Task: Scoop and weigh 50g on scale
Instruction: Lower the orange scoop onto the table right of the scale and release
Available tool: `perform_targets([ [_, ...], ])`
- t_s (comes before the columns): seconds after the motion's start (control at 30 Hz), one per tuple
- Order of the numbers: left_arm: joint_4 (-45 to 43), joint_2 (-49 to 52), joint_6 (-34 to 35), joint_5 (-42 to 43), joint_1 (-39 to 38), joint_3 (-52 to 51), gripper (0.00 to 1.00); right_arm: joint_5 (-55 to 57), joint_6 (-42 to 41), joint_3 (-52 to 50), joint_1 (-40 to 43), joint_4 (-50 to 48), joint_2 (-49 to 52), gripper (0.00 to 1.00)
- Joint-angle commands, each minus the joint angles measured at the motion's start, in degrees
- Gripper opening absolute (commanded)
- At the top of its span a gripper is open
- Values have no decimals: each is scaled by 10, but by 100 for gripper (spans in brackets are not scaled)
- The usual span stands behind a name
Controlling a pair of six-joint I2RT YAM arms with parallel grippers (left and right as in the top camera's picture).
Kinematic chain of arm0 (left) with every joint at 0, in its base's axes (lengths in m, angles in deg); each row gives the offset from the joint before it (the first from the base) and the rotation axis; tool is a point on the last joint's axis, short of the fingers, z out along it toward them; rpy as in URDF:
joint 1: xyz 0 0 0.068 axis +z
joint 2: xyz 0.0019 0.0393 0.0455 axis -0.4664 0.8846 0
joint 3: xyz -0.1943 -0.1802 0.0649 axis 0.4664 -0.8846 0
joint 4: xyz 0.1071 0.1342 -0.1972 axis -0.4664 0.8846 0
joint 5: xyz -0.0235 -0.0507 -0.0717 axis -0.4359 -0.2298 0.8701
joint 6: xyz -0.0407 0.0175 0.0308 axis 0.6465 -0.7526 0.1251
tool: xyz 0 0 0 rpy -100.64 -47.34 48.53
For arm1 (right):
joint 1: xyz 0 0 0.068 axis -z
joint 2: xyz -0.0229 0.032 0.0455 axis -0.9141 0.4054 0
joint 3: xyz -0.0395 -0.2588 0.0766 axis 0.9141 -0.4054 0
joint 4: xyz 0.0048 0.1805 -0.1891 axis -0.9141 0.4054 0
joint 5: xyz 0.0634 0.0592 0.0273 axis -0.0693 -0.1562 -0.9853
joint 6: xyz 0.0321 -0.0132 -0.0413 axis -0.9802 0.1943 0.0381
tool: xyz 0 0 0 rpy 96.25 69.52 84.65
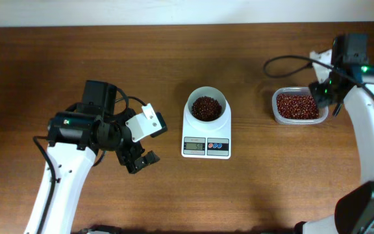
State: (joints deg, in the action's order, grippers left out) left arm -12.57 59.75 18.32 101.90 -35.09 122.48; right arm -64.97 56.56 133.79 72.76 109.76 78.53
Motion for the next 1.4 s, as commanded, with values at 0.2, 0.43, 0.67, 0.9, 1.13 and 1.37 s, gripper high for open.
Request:
perform_targets([
  [0.2, 0, 2, -7, 10, 2, 9, 99, -134, -117, 162, 113, 232, -99, 4],
  [0.43, 0, 2, -7, 10, 2, 9, 99, -440, -155, 14, 237, 344, -110, 4],
  [0.67, 0, 2, -7, 10, 2, 9, 99, -623, -163, -392, 227, 79, -108, 4],
  [0.9, 0, 2, -7, 10, 2, 9, 99, -612, -200, -505, 344, -105, -108, 4],
  [1.13, 0, 2, -7, 10, 2, 9, 99, -560, -200, -505, 391, -113, -108, 29],
  [1.37, 0, 2, -7, 10, 2, 9, 99, -560, -200, -505, 390, -124, -108, 77],
])
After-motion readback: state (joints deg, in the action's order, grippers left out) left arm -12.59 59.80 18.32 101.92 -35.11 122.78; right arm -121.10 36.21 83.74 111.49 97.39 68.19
